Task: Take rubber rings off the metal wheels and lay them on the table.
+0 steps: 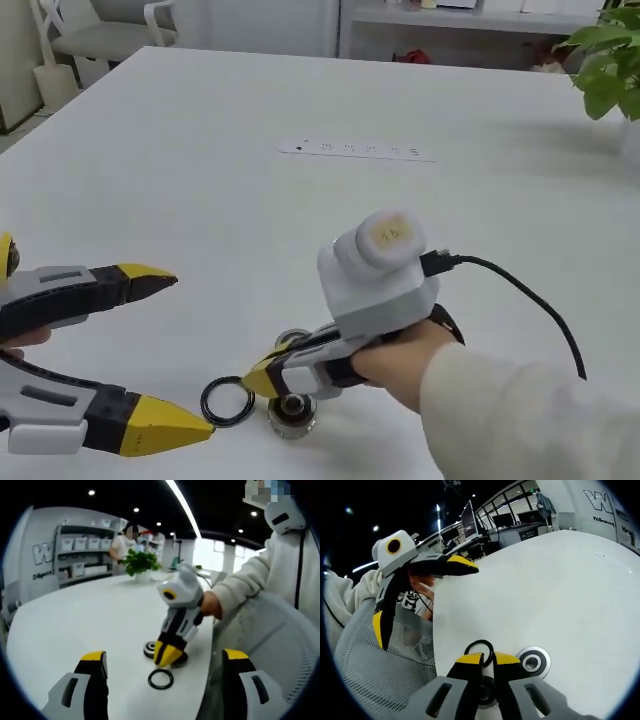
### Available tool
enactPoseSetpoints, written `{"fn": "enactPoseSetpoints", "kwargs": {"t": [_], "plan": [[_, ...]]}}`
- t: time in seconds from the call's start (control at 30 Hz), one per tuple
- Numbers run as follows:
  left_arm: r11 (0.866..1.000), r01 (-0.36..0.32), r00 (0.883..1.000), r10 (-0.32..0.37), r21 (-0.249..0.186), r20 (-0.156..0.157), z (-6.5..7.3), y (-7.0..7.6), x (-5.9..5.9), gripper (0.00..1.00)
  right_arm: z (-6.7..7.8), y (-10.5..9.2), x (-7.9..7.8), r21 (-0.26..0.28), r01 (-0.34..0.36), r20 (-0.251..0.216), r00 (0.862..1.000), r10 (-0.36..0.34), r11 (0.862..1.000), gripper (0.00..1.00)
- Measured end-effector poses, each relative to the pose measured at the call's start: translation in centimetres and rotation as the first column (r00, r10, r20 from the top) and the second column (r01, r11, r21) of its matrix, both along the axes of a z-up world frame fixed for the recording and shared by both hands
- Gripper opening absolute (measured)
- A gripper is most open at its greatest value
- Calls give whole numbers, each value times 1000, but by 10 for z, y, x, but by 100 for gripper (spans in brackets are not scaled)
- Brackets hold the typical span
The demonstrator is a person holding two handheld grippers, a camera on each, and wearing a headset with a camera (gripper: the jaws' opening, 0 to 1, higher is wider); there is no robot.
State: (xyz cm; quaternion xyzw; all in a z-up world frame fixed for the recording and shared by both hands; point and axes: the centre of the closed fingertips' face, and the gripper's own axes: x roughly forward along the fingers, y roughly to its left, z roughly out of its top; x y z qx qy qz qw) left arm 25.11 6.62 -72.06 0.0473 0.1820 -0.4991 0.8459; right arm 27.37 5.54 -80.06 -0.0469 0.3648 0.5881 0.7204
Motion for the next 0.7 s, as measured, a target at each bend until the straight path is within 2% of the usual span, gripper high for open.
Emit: {"fn": "enactPoseSetpoints", "kwargs": {"t": [0.47,0.57,0.7], "plan": [[1000,-6,1000,6,-1,5,1,1,1,96,23,-9,21,67,70,23,997,-72,995,10],[1000,-9,1000,9,-2,5,1,2,1,96,28,-10,22,84,76,24,997,-78,994,12],[1000,-9,1000,9,-5,5,2,1,1,96,35,-11,25,105,68,48,996,-73,992,17]]}}
